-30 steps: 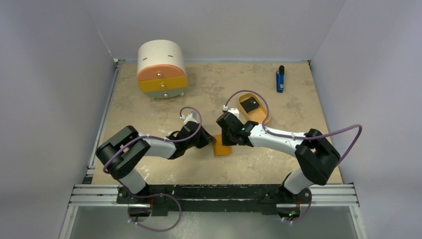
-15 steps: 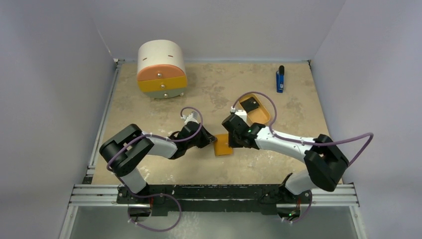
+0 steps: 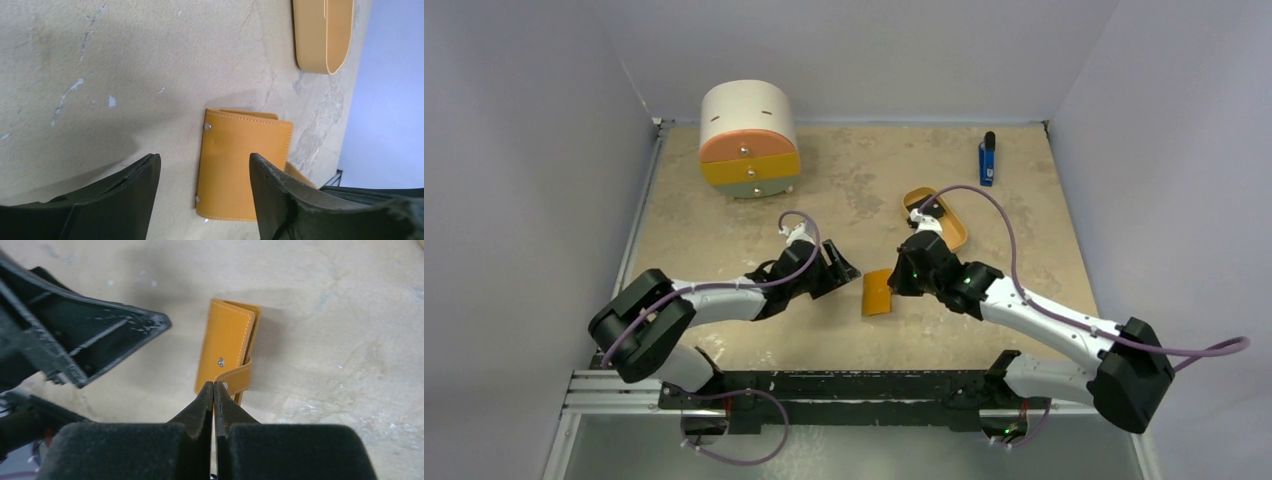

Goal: Put the credit cards into the card holder
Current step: Open the card holder at the center of the board.

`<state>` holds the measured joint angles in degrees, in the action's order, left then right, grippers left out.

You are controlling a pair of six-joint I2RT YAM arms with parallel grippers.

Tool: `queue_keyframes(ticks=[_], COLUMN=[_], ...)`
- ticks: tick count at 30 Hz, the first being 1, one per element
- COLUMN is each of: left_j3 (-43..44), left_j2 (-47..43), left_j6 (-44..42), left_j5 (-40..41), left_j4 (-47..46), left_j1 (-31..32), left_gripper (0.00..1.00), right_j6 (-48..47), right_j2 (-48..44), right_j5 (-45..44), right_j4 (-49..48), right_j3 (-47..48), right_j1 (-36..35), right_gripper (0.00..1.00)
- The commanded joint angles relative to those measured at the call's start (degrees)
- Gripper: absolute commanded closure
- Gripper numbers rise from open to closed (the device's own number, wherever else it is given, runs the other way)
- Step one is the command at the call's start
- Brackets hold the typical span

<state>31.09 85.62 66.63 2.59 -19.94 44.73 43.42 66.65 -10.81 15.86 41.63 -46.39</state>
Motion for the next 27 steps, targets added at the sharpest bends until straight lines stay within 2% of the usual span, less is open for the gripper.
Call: queue_keyframes(ticks=[1,9,14,20,24,27], left_j3=[2.44,0.98,-0.15,-1.02,-1.88,-3.12], left_j2=[-4.17,-8.15,-14.94,-22.98,-24.45,-24.64], left_j6=[-4.39,-4.85,-4.26,-4.29,-4.88,-5.10], left_j5=[1.23,2.19,9.03,16.74,17.63,15.55], left_j4=[8.12,11.82,19.27,29.86,31.44,28.59], left_j1=[-0.26,-0.26,-0.29,-0.52,-0.65,-0.70], left_gripper=[0.33,0.30,0.30,0.31,0.31,0.31], right_j6=[-1.86,-1.25,-1.30,-0.86,0.44,0.81], right_j2=[-2.74,-1.55,0.34,3.72,3.16,1.51], right_j5=[4.93,13.11,17.58,15.90,14.93,16.89], right_j4=[-5.41,-13.13,-17.68,-16.75,-17.08,-20.75], right_j3=[0.42,-0.26,0.97,2.32,-0.21,-2.20], right_j1=[0.00,-0.02,-0.10,-0.10,-0.10,-0.16], right_gripper=[1.00,1.00,1.00,1.00,1.00,1.00])
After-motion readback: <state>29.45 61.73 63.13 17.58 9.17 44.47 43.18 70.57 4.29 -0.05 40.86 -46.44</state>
